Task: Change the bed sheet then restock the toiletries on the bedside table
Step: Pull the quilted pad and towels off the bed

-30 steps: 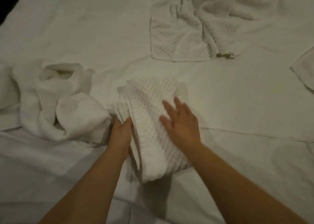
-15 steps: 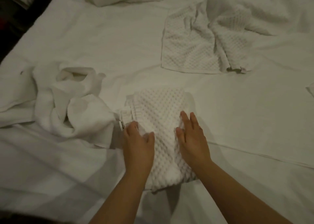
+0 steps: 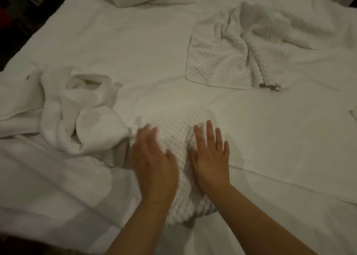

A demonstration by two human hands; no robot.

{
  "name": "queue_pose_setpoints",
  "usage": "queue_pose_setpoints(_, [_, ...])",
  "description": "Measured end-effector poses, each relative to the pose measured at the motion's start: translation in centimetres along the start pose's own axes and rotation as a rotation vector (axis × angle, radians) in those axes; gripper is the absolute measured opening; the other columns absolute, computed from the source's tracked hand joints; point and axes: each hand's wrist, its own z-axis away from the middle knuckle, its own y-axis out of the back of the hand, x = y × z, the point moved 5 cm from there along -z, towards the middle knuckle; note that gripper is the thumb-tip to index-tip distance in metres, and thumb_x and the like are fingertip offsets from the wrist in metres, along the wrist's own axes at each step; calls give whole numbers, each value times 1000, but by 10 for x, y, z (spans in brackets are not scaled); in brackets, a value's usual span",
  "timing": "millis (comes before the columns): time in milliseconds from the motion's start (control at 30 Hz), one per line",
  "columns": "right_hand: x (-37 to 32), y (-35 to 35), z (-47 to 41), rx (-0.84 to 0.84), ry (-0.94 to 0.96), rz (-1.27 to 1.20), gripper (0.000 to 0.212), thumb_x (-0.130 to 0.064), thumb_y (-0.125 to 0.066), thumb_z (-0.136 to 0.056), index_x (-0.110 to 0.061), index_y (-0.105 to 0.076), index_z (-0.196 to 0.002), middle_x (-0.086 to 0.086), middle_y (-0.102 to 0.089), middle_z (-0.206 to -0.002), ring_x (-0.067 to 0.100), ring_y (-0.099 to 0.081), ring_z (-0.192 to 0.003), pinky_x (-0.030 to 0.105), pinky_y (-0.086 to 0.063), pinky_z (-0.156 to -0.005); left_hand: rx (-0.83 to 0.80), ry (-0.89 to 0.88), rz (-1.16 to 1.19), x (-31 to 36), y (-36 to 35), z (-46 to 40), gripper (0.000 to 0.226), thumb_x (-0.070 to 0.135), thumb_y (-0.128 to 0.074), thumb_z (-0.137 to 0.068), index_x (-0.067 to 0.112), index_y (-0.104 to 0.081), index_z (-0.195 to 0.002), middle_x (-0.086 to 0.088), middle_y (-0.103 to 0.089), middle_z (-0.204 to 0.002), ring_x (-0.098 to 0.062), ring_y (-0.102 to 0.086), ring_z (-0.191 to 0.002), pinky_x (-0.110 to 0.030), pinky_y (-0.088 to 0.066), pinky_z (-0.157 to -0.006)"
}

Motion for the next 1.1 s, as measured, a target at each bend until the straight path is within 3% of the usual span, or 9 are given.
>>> queue_pose_setpoints(100, [-6, -10, -3, -35, 261, 88, 68, -41, -25, -86, -23, -10, -150, 0, -12, -156, 17, -6, -143, 42, -9, -113, -274, -368, -159, 18, -37, 15, 54, 35, -31, -92, 15, -37, -141, -5, -41, -147, -21, -27, -136, -47, -14, -110])
queue_pose_setpoints(200, [5, -21, -6, -98, 279, 80, 66, -51, -15, -86, -37, 6, -146, -15, 11, -153, 9, 12, -143, 40, 3, -116, -386, -398, -240, -20, -54, 16, 55, 48, -14, -99, 23, -21, -147, -2, -33, -152, -19, -20, -140, -46, -10, -111])
queue_pose_setpoints(267, [13, -16, -5, -79, 143, -32, 71, -62, -15, -84, -37, 10, -145, -15, 18, -152, 11, 12, -144, 37, 2, -116, -413, -307, -223, -36, -46, 15, 62, 54, -22, -94, 23, -22, -148, -6, -28, -154, -24, -18, -140, -48, -12, -110])
queue_pose_setpoints(367, [34, -1, 1, -82, -137, -415, 85, -52, -55, -86, -34, -2, -149, -1, -8, -158, 19, -16, -142, 32, -16, -113, -477, 56, 17, -53, -21, 24, 91, 65, -34, -79, 23, 1, -151, -10, -4, -158, -26, -9, -143, -40, -9, -113])
queue_pose_setpoints(533, [43, 7, 12, -295, -92, -590, 84, -41, -68, -82, -51, -2, -134, -15, -26, -142, 7, -28, -132, 21, -17, -108, -452, 504, 578, -63, -4, 50, 96, 11, -72, -80, 33, -7, -148, 15, -25, -138, -3, -29, -118, -10, -24, -90])
queue_pose_setpoints(667, [36, 28, 20, -255, -95, -673, 73, -15, -65, -86, -49, -19, -133, -27, -29, -132, -3, -29, -123, 9, -20, -99, -610, 577, 900, -66, -16, 49, 95, 21, -76, -72, 63, -10, -125, 38, -24, -126, 6, -40, -113, -17, -31, -95])
queue_pose_setpoints(833, [9, 78, 25, -106, -139, -724, 60, -3, -62, -85, -39, -44, -130, -20, -44, -127, 1, -39, -118, -6, -29, -79, -769, 370, 1028, -46, 12, 15, 67, 8, -60, -91, 59, -30, -120, 39, -36, -125, 28, -40, -107, -7, -36, -94])
queue_pose_setpoints(1000, [-76, 135, -9, 13, -64, -691, 45, -9, -61, -87, -51, -60, -104, -33, -51, -111, 10, -48, -114, 22, -40, -94, -742, 166, 898, -62, 98, -78, 45, 24, -56, -93, 65, -41, -103, 2, -60, -120, -17, -61, -104, -30, -51, -89])
queue_pose_setpoints(1100, [-172, 153, -40, 54, 10, -742, 40, -15, -62, -87, -52, -63, -100, -29, -56, -109, 14, -56, -104, 18, -51, -79, -634, 113, 883, -110, 174, -144, 39, 21, -56, -93, 53, -47, -113, 7, -57, -116, -19, -61, -99, -27, -49, -88])
